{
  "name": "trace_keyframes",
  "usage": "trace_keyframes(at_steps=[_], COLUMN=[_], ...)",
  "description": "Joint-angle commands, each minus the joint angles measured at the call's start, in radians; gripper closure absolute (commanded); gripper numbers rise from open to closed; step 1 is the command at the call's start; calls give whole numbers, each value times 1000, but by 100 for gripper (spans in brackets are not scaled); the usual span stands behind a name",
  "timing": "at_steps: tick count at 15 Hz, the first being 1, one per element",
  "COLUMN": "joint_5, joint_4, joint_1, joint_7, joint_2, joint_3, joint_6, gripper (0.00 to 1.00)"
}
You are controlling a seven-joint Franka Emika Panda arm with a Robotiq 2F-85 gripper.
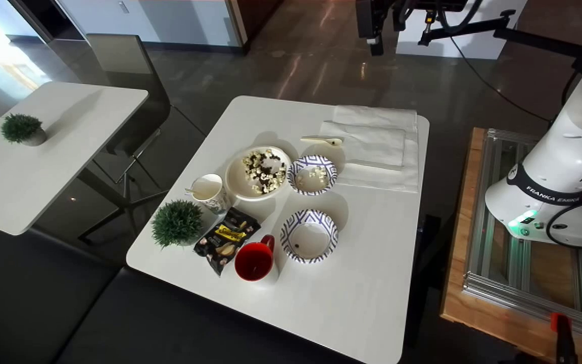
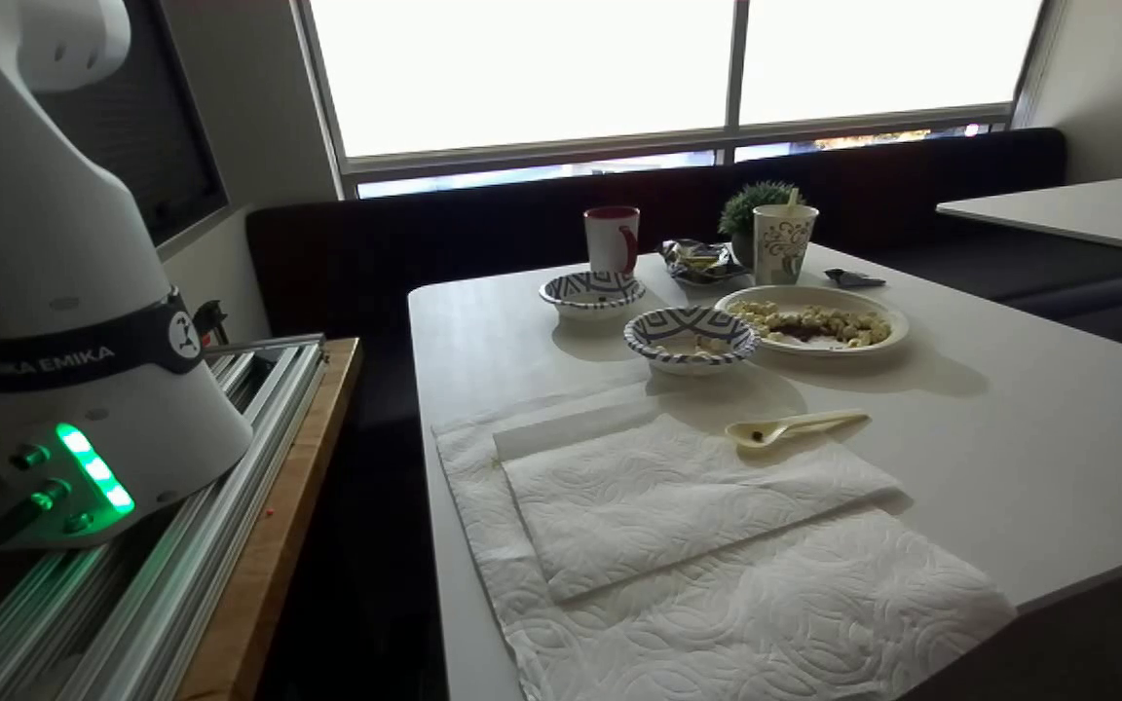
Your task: Empty the spoon into the bowl on the left then place the spoon back
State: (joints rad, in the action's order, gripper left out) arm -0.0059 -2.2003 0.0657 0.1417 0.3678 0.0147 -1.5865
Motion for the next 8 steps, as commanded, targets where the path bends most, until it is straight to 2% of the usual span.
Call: trace_keyframes(at_steps=[1, 8], joint_5=[4, 13], joint_4=[34, 131], joint_1=[-1, 1], joint_7=[-83, -220], joint_2=[-162, -490], joint_3=[32, 54], joint_6=[-103, -256], gripper=[0, 0])
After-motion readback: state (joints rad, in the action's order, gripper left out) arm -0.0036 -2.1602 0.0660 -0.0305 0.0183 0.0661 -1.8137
